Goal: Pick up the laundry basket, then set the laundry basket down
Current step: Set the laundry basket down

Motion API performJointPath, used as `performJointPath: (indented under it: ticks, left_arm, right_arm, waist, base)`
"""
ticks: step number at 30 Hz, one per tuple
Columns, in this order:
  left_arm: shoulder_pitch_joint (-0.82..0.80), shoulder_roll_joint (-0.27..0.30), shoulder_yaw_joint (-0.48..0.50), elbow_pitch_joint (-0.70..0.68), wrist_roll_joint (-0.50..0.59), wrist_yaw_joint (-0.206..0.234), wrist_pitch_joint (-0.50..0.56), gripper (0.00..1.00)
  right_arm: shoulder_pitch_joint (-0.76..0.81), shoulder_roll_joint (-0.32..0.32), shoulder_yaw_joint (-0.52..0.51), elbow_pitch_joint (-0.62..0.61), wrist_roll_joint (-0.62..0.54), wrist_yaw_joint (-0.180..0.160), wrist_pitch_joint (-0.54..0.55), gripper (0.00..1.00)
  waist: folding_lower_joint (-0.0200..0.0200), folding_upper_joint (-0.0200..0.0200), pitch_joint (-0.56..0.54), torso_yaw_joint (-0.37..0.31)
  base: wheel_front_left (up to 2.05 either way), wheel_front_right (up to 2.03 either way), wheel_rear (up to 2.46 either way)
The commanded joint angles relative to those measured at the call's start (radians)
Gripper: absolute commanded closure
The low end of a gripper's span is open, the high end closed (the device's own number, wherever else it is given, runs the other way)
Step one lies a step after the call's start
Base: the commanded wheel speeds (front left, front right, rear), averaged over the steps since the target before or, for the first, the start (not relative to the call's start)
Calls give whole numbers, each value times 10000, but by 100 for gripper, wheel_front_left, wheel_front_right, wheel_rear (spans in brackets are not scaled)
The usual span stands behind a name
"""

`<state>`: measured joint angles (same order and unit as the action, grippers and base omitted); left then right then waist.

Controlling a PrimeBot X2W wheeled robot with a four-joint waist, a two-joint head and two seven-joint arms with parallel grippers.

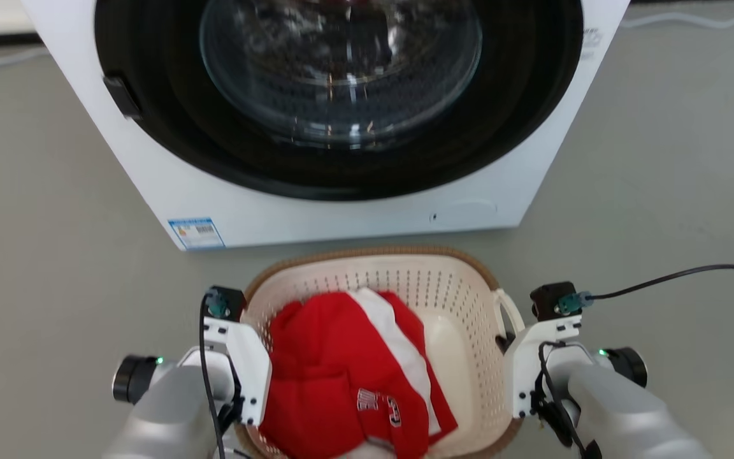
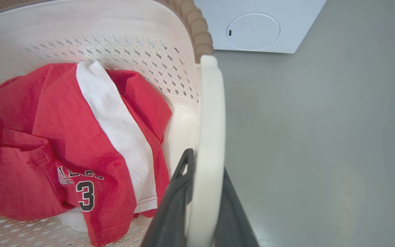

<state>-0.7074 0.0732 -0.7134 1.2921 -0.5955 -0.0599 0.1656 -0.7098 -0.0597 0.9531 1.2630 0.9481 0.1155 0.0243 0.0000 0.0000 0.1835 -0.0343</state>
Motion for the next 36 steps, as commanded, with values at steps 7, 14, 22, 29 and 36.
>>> performJointPath:
  ticks: [7,14,22,29,36]
  left_arm:
    - [-832,338,50,-182,282,350,-585,100]
    - [-1491,414,-76,-272,460,648,-1233,100]
    - [-2385,455,-235,-389,692,999,-1989,100]
    - [-3029,532,-211,-467,756,1363,-2717,100]
    - [-3414,600,-180,-451,751,1578,-3439,100]
  right_arm:
    - [-730,95,223,-178,-268,152,-1086,100]
    - [-1261,95,313,-14,-539,152,-1698,100]
    - [-1974,95,483,133,-1086,152,-2390,100]
    - [-2461,95,497,212,-1615,152,-2748,100]
    - [-2908,95,71,236,-2073,152,-2854,100]
  waist:
    - [0,0,1628,-63]
    - [0,0,2824,-12]
    - [0,0,4228,117]
    - [0,0,5194,243]
    - [0,0,5938,244]
  base:
    - [0,0,0]
    - [0,0,0]
    - [0,0,0]
    - [0,0,0]
    - [0,0,0]
